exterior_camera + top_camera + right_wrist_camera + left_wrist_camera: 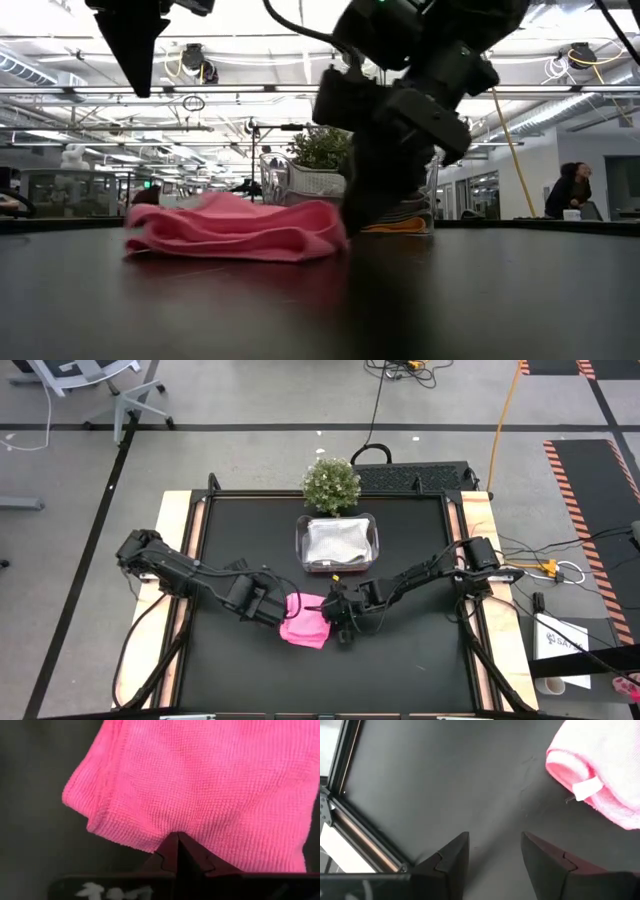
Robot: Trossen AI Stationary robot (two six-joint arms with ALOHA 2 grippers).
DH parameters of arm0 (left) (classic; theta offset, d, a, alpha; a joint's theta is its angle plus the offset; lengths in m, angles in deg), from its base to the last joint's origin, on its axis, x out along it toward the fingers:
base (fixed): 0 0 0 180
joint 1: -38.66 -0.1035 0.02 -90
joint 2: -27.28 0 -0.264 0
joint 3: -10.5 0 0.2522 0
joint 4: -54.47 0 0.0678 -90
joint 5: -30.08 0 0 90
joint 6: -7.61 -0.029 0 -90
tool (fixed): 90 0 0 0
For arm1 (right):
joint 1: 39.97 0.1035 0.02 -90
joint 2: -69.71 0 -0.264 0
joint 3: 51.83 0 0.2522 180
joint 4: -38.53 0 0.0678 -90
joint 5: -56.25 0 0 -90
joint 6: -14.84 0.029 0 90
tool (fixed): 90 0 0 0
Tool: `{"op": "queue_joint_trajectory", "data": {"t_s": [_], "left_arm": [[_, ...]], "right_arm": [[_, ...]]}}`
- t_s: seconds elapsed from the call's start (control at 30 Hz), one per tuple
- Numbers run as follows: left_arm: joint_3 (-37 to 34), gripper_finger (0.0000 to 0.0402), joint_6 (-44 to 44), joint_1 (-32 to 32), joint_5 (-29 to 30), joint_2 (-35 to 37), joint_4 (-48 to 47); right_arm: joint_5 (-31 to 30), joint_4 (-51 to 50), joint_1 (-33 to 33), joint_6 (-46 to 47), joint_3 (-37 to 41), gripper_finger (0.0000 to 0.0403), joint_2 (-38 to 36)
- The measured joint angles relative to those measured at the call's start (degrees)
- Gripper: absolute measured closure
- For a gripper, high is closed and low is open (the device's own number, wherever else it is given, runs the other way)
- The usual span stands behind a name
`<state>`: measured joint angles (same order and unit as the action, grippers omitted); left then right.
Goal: Fold microfiber towels
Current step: Fold the pink microfiber towel
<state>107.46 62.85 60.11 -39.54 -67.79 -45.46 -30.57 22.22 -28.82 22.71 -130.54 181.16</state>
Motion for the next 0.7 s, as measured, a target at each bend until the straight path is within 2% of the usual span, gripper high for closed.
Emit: {"op": "queue_joint_trajectory", "data": {"t_s": [0.2,0.4,0.57,0.7], "left_arm": [[0.0,0.0220,-0.7,0.0,0.8,0.0,5.1],[0.0,0.0220,-1.0,0.0,5.2,0.0,13.5],[-0.2,0.0220,-3.2,-1.0,12.9,-0.1,25.1],[-4.9,0.0220,-9.6,-3.0,13.3,-0.1,41.5]], "right_arm": [[0.0,-6.1,0.5,0.0,4.4,0.0403,-3.5],[0.1,-9.9,1.2,0.4,11.9,0.0403,-13.6],[0.2,-8.9,2.8,3.7,17.2,0.0403,-24.1],[-0.3,-3.6,3.7,8.1,21.0,0.0403,-28.3]]}}
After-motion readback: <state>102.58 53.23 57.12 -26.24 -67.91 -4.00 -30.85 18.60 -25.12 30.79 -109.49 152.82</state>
